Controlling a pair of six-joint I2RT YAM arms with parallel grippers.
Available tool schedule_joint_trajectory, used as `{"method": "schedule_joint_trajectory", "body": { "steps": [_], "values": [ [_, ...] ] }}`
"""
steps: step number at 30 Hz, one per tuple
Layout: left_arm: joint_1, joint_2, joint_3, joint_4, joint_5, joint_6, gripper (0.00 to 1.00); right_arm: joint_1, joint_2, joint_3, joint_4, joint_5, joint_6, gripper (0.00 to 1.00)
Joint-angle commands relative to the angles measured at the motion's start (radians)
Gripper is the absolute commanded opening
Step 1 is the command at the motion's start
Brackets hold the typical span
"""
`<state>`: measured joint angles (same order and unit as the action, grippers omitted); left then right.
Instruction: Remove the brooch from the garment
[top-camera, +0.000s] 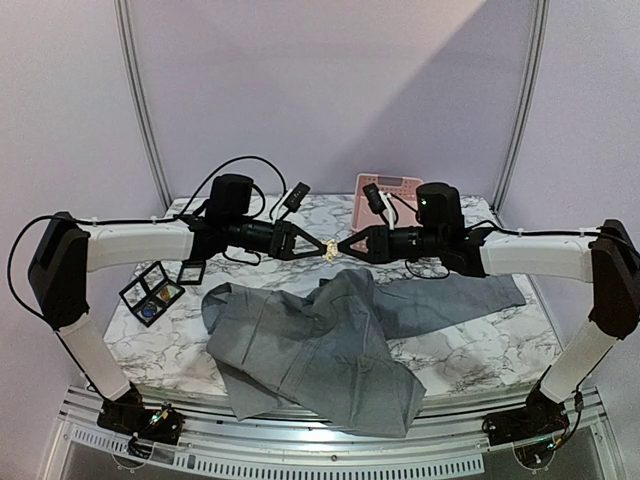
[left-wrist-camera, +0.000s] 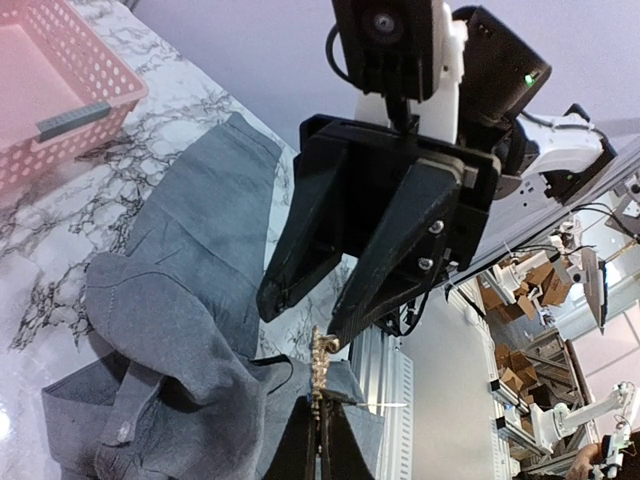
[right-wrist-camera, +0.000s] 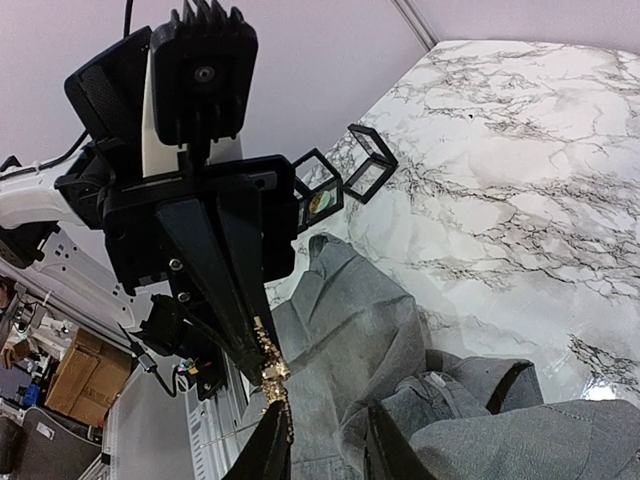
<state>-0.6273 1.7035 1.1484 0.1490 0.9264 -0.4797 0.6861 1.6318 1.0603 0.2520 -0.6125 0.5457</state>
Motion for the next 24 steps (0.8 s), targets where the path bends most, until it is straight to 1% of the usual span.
{"method": "schedule_joint_trajectory", "body": {
  "steps": [1,3,8,11,14,18,20,24],
  "values": [
    [0.004,-0.022,0.027,0.006,0.043,0.006,0.0,-0.022,-0.016,-0.028,0.007,0.018,-0.001,0.24],
    [0.005,-0.021,0.027,0.002,0.039,0.007,0.0,-0.023,-0.027,-0.037,0.026,0.002,-0.005,0.26],
    [0.013,-0.022,0.027,0.0,0.037,0.008,0.0,-0.023,-0.073,-0.066,0.042,-0.012,-0.046,0.37],
    [0.015,-0.028,0.018,0.026,0.047,-0.002,0.0,-0.022,-0.111,-0.087,0.047,-0.003,-0.074,0.43],
    [0.018,-0.033,0.001,0.091,0.064,-0.041,0.0,-0.023,-0.139,-0.1,0.043,0.013,-0.088,0.45],
    [0.02,-0.036,-0.006,0.116,0.066,-0.051,0.0,-0.02,-0.159,-0.116,0.054,0.036,-0.094,0.49],
    [0.021,-0.041,-0.008,0.126,0.071,-0.055,0.0,-0.002,-0.174,-0.128,0.045,0.085,-0.113,0.54],
    [0.023,-0.081,-0.026,0.16,0.051,-0.054,0.0,0.064,-0.218,-0.141,0.015,0.269,-0.203,0.67]
  ]
}}
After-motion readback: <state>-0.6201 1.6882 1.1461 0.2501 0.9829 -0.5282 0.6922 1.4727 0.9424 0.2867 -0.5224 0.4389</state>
